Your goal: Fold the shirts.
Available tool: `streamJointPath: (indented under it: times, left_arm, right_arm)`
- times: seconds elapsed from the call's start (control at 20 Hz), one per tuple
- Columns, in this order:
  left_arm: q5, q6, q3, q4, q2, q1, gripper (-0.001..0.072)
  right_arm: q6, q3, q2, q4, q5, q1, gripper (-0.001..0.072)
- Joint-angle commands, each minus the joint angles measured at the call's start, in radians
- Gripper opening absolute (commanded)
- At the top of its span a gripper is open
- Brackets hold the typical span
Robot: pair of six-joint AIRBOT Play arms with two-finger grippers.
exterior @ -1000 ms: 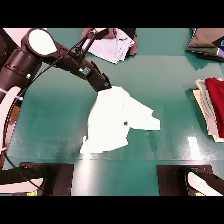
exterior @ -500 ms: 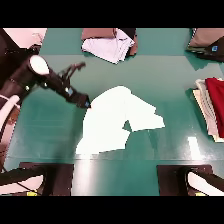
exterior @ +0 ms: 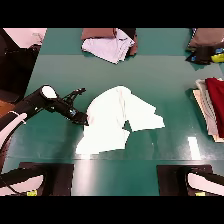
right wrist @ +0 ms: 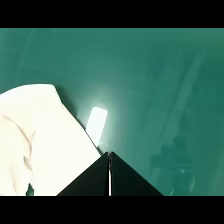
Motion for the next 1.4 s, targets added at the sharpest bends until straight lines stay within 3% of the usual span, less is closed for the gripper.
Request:
streamJointPath:
  times: [0.0, 0.05, 0.1, 0.15, 0.25, 0.4, 0.6, 0.65, 1.0, 1.25, 1.3, 1.35]
  left_arm:
    - [-0.004, -0.031, 0.062, 0.144, 0.001, 0.013, 0.0025]
    - [-0.031, -0.045, 0.119, 0.216, 0.001, 0.018, 0.0025]
    - [-0.063, -0.045, 0.182, 0.282, 0.001, 0.024, 0.0025]
    - [-0.092, -0.044, 0.249, 0.351, 0.001, 0.024, 0.0026]
    - [-0.119, -0.043, 0.359, 0.420, 0.001, 0.024, 0.0026]
    - [-0.122, -0.043, 0.440, 0.420, 0.001, 0.024, 0.0025]
    - [-0.127, -0.043, 0.445, 0.423, 0.001, 0.024, 0.0026]
    - [-0.127, -0.043, 0.445, 0.423, 0.001, 0.024, 0.0026]
    - [-0.072, -0.044, 0.445, 0.397, 0.001, 0.024, 0.0025]
    - [-0.043, -0.043, 0.445, 0.361, 0.001, 0.024, 0.0026]
    - [-0.047, -0.043, 0.445, 0.361, 0.001, 0.024, 0.0026]
    - [-0.051, -0.043, 0.445, 0.361, 0.001, 0.024, 0.0026]
  right_arm:
    - [0.000, 0.001, -0.090, 0.002, 0.011, 0.065, 0.0095]
    - [0.000, 0.001, -0.130, 0.002, 0.012, 0.097, 0.0349]
    - [-0.001, 0.001, -0.169, 0.008, 0.013, 0.124, 0.0501]
    - [-0.001, 0.001, -0.216, 0.039, 0.014, 0.150, 0.0513]
    - [-0.013, 0.001, -0.318, 0.126, 0.000, 0.200, 0.0514]
    - [-0.021, 0.001, -0.457, 0.125, -0.037, 0.246, 0.0514]
    - [-0.067, -0.005, -0.541, 0.120, 0.165, 0.209, 0.0480]
    - [-0.067, -0.031, -0.530, 0.120, 0.179, 0.187, 0.0429]
    - [-0.088, -0.367, -0.340, 0.052, 0.091, 0.048, 0.0430]
    - [-0.090, -0.438, -0.323, 0.052, -0.005, 0.091, 0.0429]
    - [-0.098, -0.438, -0.322, 0.052, -0.024, 0.104, 0.0368]
    - [-0.114, -0.434, -0.322, 0.051, -0.034, 0.113, 0.0108]
